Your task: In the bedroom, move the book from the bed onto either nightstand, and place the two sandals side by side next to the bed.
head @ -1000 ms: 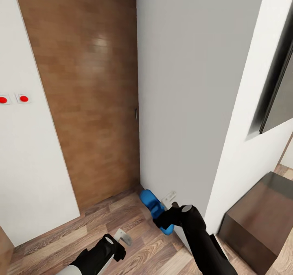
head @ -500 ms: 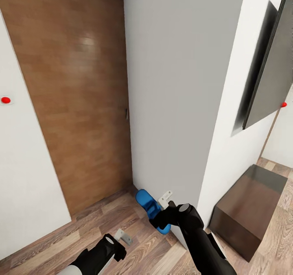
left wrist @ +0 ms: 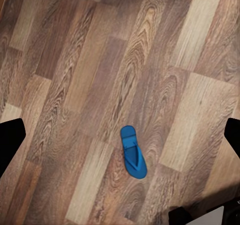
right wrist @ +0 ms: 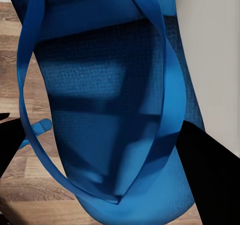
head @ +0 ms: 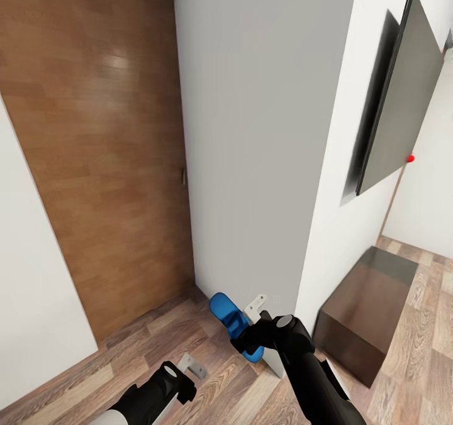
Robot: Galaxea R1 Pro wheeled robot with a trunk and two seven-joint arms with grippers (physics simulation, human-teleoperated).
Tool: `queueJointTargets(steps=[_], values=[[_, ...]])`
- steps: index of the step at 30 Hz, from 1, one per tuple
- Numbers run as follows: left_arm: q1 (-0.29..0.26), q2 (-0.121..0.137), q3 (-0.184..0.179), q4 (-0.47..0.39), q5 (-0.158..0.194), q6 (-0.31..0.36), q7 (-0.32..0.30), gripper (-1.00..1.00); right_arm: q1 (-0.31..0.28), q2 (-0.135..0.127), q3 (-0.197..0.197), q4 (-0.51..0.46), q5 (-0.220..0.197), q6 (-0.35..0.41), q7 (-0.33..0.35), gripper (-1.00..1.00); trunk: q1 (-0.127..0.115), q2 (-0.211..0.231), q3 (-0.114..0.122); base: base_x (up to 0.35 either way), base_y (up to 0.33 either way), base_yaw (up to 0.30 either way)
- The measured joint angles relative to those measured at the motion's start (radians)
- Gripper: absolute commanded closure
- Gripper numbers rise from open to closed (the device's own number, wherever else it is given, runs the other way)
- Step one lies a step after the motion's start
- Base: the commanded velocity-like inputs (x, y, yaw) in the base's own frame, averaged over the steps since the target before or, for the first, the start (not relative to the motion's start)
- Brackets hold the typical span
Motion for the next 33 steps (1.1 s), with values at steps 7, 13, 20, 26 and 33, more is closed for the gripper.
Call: queueJointTargets(steps=[7,13,20,26,33], values=[[0.0,0.0,0.0,0.0,0.0,0.0,0.0,-1.0,0.0,0.0,0.001,0.001,0.0,0.0,0.0,1.0,0.0,0.0,0.0,-0.001,0.145,-0.143],[0.0,0.0,0.0,0.0,0.0,-0.001,0.0,-1.0,0.0,0.0,0.0,0.001,0.0,0.0,0.0,1.0,0.0,0.0,0.0,0.0,0.167,-0.202],[0.0,-0.004,0.0,0.0,0.0,-0.001,0.0,-1.0,0.0,0.0,0.0,0.001,-0.001,-0.001,0.0,1.0,0.0,0.0,0.0,0.0,0.059,-0.045],[0.0,-0.006,0.0,0.0,0.0,-0.001,0.0,-1.0,0.0,0.0,0.0,0.001,-0.001,-0.002,0.0,1.0,0.0,0.0,0.0,-0.009,0.064,-0.022],[0.0,-0.007,0.0,0.0,0.0,0.0,0.001,-1.0,0.0,0.0,0.0,0.002,-0.001,-0.002,0.0,1.0,0.0,0.0,0.0,-0.08,0.02,-0.069]])
